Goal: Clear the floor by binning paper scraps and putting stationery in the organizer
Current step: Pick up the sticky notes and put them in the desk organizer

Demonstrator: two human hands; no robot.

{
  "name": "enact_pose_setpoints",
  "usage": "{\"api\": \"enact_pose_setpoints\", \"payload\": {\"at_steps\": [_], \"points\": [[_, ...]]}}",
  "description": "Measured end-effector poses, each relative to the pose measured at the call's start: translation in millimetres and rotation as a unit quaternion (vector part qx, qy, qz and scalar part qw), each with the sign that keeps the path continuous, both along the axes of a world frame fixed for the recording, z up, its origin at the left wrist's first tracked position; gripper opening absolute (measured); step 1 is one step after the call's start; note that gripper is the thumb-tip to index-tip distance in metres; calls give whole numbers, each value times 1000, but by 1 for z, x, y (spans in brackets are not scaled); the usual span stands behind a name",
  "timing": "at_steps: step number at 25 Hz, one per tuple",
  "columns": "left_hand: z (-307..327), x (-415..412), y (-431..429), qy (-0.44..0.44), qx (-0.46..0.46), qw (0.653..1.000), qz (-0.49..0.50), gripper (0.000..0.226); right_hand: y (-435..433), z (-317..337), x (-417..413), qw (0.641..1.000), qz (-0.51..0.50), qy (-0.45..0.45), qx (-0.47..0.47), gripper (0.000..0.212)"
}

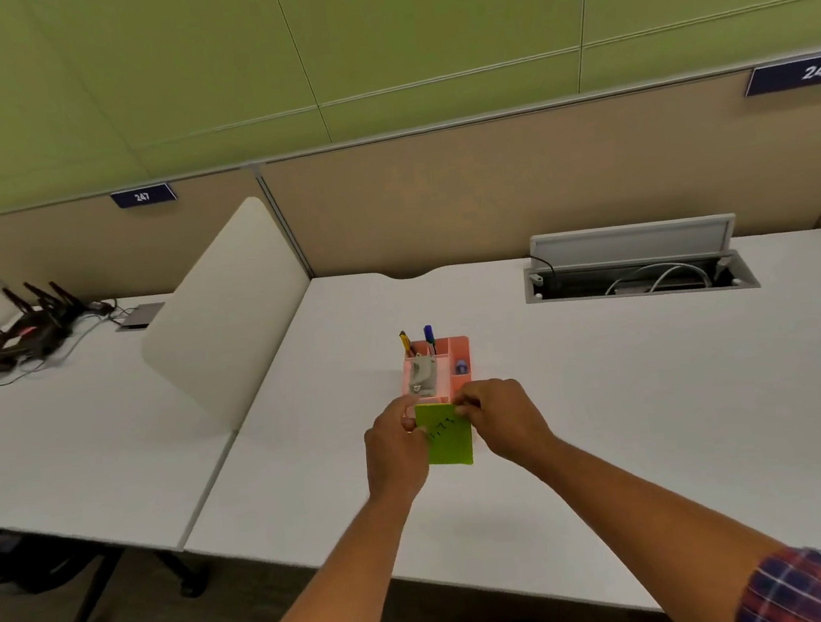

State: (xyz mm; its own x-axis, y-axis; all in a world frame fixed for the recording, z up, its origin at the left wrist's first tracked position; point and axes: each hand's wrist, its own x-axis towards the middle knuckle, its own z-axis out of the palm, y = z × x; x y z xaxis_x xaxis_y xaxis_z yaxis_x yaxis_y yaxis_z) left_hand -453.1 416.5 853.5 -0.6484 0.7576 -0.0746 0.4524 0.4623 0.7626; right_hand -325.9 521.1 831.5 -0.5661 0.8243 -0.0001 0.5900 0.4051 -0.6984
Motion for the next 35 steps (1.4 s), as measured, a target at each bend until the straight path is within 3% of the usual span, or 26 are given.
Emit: {"api": "enact_pose_setpoints", "payload": {"at_steps": [8, 19, 24, 30, 35], "points": [[-9, -97, 71, 119, -1, 987, -111, 25, 46, -5, -76, 998, -32, -41, 24, 30], [-90, -146, 91, 69, -111, 971, -202, 25, 49, -63, -117, 977, -36, -210, -31, 30], [-111, -146, 94, 60, -147, 968, -197, 32, 43, -78, -118, 970, -87, -219, -56, 24], [-120, -146, 97, 77, -145, 966, -202, 33, 38, -84, -118, 967, -102, -234, -17, 38], [-120, -137, 90, 96, -135, 966, -200, 37, 32, -85, -92, 975, -120, -189, 6, 36]]}}
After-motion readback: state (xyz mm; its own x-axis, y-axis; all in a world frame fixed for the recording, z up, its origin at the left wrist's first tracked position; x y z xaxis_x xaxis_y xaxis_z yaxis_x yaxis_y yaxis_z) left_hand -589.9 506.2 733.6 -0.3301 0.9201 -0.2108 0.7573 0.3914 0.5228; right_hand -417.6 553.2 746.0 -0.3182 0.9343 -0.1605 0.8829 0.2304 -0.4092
